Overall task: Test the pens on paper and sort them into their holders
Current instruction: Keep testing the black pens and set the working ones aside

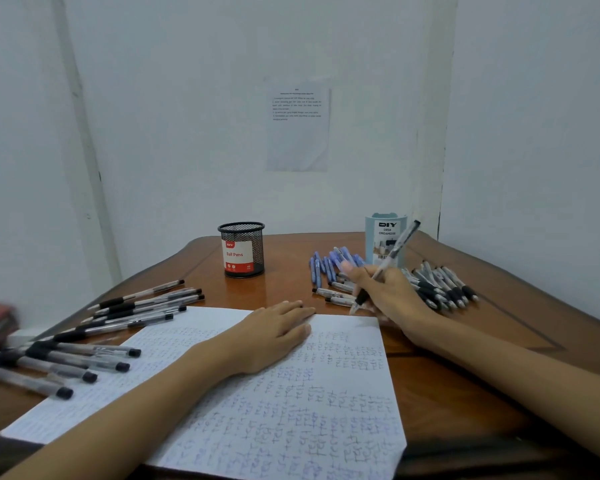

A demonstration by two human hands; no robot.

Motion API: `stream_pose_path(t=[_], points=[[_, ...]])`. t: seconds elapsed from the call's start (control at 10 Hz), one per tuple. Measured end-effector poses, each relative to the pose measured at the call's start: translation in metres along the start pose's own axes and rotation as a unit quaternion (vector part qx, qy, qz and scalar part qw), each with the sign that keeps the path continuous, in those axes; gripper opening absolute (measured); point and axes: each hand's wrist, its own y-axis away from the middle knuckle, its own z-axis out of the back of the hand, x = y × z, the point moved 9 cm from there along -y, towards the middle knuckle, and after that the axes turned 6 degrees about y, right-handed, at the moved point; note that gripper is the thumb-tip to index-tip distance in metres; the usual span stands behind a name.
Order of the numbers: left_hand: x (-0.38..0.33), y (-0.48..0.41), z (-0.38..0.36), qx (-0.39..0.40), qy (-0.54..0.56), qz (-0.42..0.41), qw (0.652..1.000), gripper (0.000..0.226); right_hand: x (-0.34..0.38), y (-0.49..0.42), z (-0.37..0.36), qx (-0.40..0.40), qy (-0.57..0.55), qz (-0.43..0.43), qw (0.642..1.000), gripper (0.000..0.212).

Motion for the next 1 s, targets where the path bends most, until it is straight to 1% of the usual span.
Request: stream_pose_path(t=[0.1, 0.2, 0.3, 0.4, 0.5, 0.6, 0.7, 0.8, 0.9, 1.0], points=[[0.002, -0.001, -0.001, 0.001, -0.001, -0.002, 1.0, 0.048, 0.006, -0.004, 0.017, -0.045, -0.011, -0.003, 0.999, 0.054], [0.003, -0.003, -0.002, 0.001, -0.005, -0.003, 1.0, 0.049, 0.01, -0.006, 0.024, -0.058, 0.023, 0.021, 0.998, 0.029], [0.004, -0.004, -0.002, 0.0, -0.004, -0.001, 1.0, 0.049, 0.009, -0.007, 0.021, -0.043, 0.042, 0.027, 0.998, 0.024], [0.005, -0.003, -0.002, 0.0, -0.006, 0.0, 1.0, 0.049, 0.009, -0.007, 0.021, -0.042, 0.026, 0.023, 0.999, 0.033], [0.005, -0.003, -0.003, 0.0, -0.005, -0.001, 1.0, 0.049, 0.01, -0.005, 0.019, -0.026, 0.04, 0.023, 0.999, 0.034], [0.006, -0.003, -0.003, -0.001, -0.002, -0.001, 1.0, 0.049, 0.01, -0.001, 0.012, -0.01, 0.123, 0.036, 0.992, 0.029], [0.007, -0.004, -0.002, -0.004, -0.001, -0.003, 1.0, 0.049, 0.007, -0.001, 0.01, -0.017, 0.17, 0.04, 0.984, 0.037], [0.007, -0.004, -0.003, -0.003, -0.004, -0.004, 1.0, 0.049, 0.001, -0.005, 0.017, -0.027, 0.165, 0.012, 0.986, 0.032], [0.006, -0.004, -0.003, -0.002, -0.004, -0.005, 1.0, 0.049, -0.006, -0.008, 0.018, -0.011, 0.174, -0.015, 0.984, 0.029], [0.006, -0.004, -0.002, -0.002, -0.007, -0.006, 1.0, 0.049, -0.003, -0.007, 0.009, 0.024, 0.187, 0.003, 0.982, 0.032]])
